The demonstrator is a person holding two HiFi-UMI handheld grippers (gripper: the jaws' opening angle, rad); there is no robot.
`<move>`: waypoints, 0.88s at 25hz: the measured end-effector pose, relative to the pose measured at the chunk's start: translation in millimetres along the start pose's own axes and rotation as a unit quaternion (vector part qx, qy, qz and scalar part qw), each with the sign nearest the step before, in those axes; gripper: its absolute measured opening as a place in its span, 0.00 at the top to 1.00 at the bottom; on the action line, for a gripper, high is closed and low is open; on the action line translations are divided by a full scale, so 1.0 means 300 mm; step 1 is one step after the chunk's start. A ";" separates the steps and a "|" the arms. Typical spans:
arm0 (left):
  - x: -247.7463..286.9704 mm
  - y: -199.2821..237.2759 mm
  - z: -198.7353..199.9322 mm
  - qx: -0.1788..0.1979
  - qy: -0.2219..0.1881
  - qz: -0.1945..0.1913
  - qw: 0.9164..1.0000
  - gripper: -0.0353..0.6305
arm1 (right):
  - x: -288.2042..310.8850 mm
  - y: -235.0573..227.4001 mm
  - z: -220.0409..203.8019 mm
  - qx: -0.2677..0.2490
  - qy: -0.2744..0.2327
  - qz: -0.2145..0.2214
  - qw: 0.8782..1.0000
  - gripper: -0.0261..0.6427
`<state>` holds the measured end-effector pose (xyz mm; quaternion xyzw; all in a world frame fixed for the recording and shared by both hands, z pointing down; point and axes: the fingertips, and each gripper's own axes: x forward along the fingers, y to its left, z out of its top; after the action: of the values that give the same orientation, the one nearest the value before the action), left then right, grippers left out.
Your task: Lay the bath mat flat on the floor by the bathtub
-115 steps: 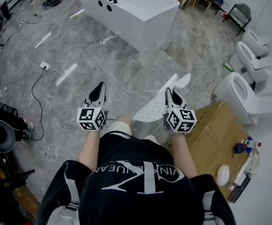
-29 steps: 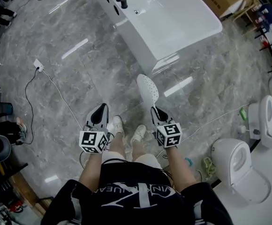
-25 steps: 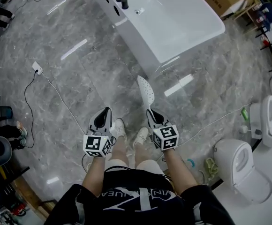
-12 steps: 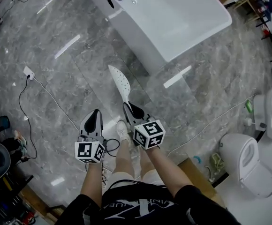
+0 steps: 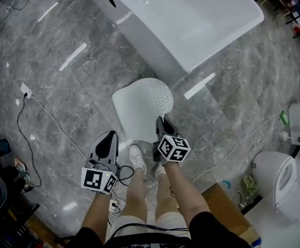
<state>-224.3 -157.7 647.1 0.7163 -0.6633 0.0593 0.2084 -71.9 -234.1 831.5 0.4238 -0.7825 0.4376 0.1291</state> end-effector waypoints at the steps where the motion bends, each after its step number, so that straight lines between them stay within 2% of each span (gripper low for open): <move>1: 0.027 -0.013 -0.021 0.004 0.000 -0.010 1.000 0.91 | 0.014 -0.062 -0.020 -0.015 0.004 -0.010 1.000 0.91; 8: 0.185 -0.110 -0.162 0.027 0.016 -0.068 0.997 0.91 | 0.063 -0.481 -0.114 -0.106 0.057 -0.068 0.990 0.91; 12: 0.244 -0.179 -0.246 0.028 0.032 -0.088 0.995 0.91 | 0.038 -0.701 -0.089 -0.148 0.074 -0.098 0.981 0.91; 18: 0.319 -0.260 -0.319 0.038 0.044 -0.104 0.993 0.91 | 0.025 -0.895 -0.041 -0.228 0.097 -0.101 0.963 0.91; 22: 0.365 -0.297 -0.340 0.041 0.040 -0.110 0.992 0.91 | 0.032 -1.024 -0.056 -0.235 0.116 -0.140 0.955 0.91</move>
<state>-105.5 -217.6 759.4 0.7896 -0.5689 0.0922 0.2107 157.8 -305.2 1023.4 0.4335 -0.7756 0.2652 0.3745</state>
